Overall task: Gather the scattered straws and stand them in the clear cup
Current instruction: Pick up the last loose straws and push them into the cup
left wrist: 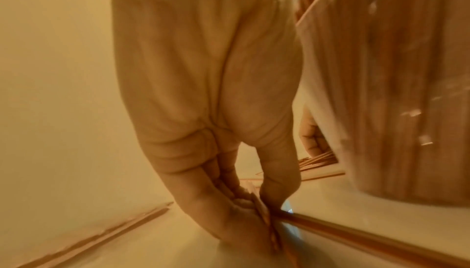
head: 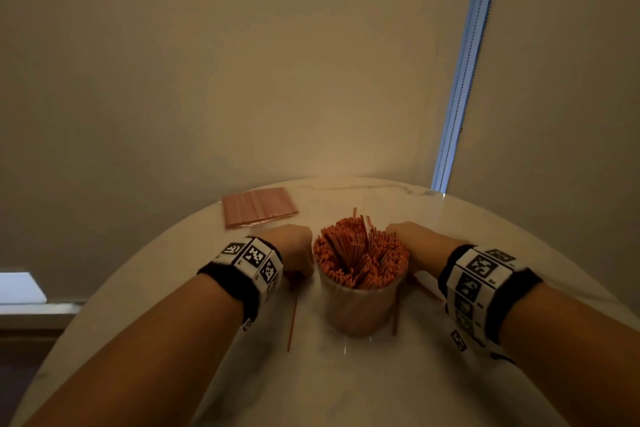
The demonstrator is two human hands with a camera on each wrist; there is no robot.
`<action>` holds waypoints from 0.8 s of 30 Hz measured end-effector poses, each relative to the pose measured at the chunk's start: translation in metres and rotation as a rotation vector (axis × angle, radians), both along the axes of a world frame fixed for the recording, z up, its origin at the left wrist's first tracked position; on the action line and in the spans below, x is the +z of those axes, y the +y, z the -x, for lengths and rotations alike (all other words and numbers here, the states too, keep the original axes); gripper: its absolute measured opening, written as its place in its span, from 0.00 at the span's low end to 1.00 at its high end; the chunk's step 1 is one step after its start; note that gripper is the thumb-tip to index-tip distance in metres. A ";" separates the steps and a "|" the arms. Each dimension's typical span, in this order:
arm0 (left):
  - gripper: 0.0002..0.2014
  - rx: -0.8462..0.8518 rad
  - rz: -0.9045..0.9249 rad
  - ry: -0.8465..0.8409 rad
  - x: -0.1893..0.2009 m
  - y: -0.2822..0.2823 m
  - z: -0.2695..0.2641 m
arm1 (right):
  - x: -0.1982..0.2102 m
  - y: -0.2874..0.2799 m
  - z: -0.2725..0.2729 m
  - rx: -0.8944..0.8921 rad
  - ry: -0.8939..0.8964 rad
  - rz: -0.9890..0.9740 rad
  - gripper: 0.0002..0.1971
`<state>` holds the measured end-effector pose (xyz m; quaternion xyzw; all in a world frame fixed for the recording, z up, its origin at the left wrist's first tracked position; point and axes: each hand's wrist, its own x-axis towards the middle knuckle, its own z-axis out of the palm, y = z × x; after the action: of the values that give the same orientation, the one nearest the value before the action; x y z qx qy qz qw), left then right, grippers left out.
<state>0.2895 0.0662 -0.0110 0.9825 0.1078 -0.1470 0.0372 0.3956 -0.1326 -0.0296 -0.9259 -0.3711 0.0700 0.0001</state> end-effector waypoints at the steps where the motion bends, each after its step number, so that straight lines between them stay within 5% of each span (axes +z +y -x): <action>1: 0.16 0.026 0.029 -0.019 -0.002 -0.001 0.008 | -0.001 -0.004 0.004 0.000 0.002 -0.001 0.14; 9: 0.15 0.301 0.359 -0.073 -0.007 0.005 0.058 | 0.002 -0.024 0.041 -0.092 -0.053 0.132 0.16; 13: 0.13 0.429 0.584 -0.154 -0.010 0.008 0.076 | 0.005 -0.036 0.054 -0.165 -0.066 0.196 0.04; 24: 0.07 0.723 1.093 -0.469 -0.003 -0.011 0.100 | 0.002 -0.046 0.081 -0.109 -0.120 0.145 0.13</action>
<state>0.1896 0.0550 -0.0138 0.7313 0.3277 0.0576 0.5954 0.3146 -0.1781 -0.0276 -0.9449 -0.3134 0.0409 -0.0853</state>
